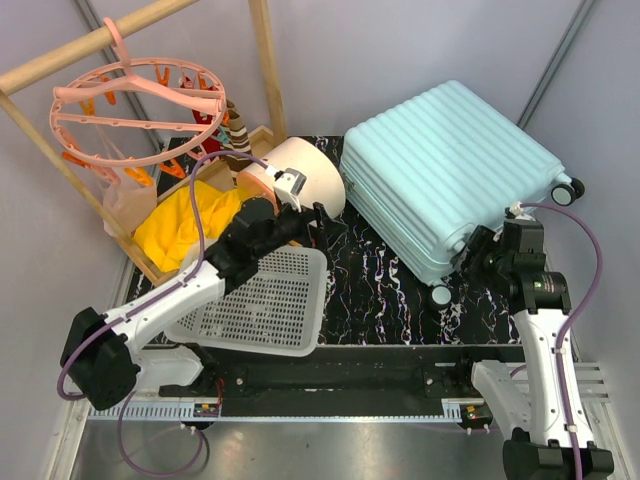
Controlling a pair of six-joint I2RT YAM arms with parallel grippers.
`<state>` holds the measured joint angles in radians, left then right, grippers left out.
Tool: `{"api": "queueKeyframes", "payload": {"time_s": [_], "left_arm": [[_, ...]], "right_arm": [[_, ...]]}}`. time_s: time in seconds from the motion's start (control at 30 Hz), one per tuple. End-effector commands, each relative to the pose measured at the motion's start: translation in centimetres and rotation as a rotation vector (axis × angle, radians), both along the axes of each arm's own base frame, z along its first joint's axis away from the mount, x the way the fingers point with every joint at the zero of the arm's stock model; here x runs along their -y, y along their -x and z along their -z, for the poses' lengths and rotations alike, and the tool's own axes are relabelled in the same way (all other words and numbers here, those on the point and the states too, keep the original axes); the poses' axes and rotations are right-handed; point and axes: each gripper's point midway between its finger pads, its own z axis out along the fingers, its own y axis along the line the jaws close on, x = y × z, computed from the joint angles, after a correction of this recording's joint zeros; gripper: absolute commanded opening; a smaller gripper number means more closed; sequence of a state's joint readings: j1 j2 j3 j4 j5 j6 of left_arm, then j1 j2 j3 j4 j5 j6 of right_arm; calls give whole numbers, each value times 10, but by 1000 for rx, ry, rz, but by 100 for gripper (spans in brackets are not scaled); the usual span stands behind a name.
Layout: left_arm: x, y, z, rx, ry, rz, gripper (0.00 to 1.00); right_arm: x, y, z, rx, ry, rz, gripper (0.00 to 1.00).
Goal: Open, take out, and arrange the luggage
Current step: Adjust the luggage at the center of the board.
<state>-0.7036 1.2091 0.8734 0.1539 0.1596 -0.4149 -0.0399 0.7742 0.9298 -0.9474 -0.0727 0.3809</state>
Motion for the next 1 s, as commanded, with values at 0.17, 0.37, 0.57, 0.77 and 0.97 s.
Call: {"api": "queueKeyframes", "payload": {"time_s": [0.17, 0.37, 0.57, 0.77, 0.97], "left_arm": [[-4, 8, -23, 63, 46, 24, 99], [-5, 13, -23, 54, 52, 39, 99], [-5, 17, -20, 46, 59, 54, 99], [-5, 22, -10, 27, 50, 64, 99], [-8, 25, -8, 28, 52, 62, 99]], "right_arm": [[74, -43, -53, 223, 268, 305, 31], [106, -50, -63, 237, 370, 428, 30], [138, -60, -82, 272, 448, 564, 30], [176, -61, -90, 268, 495, 664, 30], [189, -62, -100, 307, 468, 686, 31]]}}
